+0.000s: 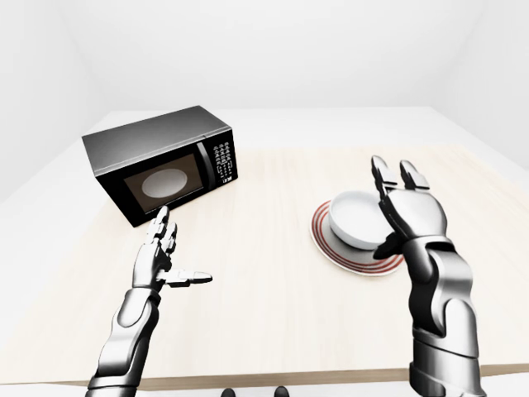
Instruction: Pick up the white bowl and put it on the plate.
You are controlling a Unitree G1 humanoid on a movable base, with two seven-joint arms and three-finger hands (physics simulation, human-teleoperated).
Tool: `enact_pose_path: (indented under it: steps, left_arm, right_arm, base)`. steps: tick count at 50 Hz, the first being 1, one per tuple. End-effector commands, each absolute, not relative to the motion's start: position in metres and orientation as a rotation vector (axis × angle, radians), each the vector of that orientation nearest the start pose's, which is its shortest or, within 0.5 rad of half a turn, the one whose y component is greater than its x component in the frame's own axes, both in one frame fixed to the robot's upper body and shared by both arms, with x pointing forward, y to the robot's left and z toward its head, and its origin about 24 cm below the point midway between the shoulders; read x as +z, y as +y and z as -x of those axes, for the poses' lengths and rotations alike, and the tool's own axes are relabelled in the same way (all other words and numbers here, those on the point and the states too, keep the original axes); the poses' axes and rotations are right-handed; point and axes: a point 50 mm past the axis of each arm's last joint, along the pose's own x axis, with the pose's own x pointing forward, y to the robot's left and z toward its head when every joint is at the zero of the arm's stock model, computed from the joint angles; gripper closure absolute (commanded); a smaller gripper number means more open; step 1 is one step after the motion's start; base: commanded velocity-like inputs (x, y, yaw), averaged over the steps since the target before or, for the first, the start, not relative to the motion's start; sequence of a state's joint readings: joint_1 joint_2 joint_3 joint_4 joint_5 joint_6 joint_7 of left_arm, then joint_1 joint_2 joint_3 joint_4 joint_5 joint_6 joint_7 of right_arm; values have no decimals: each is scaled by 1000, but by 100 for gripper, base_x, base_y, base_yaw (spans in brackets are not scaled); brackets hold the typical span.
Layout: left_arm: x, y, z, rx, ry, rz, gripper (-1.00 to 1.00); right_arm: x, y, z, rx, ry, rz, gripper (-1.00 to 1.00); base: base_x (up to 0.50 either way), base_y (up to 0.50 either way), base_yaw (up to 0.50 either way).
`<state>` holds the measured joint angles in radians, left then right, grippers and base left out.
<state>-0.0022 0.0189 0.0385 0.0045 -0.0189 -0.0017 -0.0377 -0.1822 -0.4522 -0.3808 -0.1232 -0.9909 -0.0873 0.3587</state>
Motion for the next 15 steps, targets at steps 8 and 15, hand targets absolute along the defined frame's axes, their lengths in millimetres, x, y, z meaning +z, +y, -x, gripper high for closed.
enact_pose_path:
  steps: [8,15]
  left_arm:
    - [41,160,-254,0,0,0,-100]
    - [41,160,-254,0,0,0,-100]
  right_arm:
    - [220,-256,-226,-174,-190,1402,-100]
    - [248,-245,-203,-213,-282,1376,-100]
  base:
    - [0,0,0]
    - [0,0,0]
